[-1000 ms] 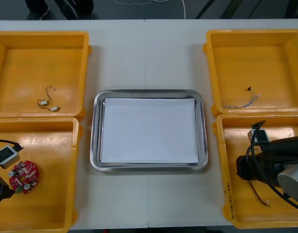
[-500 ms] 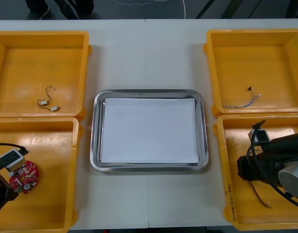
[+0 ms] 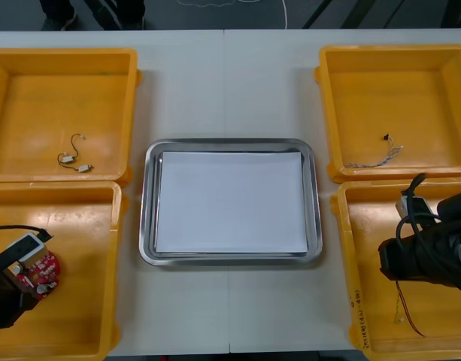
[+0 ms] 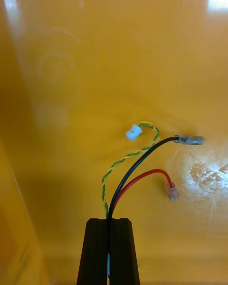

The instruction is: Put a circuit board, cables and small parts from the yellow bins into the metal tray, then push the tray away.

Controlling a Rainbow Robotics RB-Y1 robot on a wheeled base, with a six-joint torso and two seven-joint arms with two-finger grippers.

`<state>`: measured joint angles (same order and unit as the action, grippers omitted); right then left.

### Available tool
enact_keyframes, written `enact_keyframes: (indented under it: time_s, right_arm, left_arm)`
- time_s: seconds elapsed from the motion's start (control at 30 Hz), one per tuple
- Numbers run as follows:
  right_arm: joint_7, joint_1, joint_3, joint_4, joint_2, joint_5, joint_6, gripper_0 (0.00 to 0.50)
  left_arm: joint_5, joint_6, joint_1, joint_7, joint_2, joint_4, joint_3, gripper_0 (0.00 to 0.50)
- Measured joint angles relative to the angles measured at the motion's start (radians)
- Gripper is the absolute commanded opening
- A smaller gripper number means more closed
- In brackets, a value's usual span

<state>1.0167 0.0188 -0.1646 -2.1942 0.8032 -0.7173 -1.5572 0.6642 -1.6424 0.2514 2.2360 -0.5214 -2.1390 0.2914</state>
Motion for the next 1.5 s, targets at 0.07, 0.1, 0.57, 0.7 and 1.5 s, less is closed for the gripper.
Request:
enact_keyframes:
  time_s: [0.07,0.1,0.57,0.7,1.5]
  right_arm:
    - [0.000,-0.018,0.003,-0.008,0.000,-0.007,-0.030,0.000]
    - [0.000,-0.028,0.004,-0.012,0.000,-0.013,-0.044,0.000]
    - [-0.021,-0.178,0.068,-0.075,0.000,-0.165,-0.212,0.000]
    - [-0.021,-0.214,0.106,-0.092,-0.010,-0.169,-0.298,0.000]
    - [-0.021,-0.269,0.236,-0.163,-0.216,-0.165,-0.358,0.000]
  left_arm:
    - [0.000,0.016,0.000,0.000,0.002,0.007,-0.004,0.500]
    - [0.000,0.022,0.000,0.000,0.002,0.011,-0.007,0.500]
    - [0.003,0.064,0.000,0.202,0.002,0.055,-0.017,0.500]
    - [0.003,0.065,0.000,0.202,0.002,0.059,-0.018,0.500]
    - [0.015,0.069,0.000,0.202,0.002,0.072,-0.019,0.000]
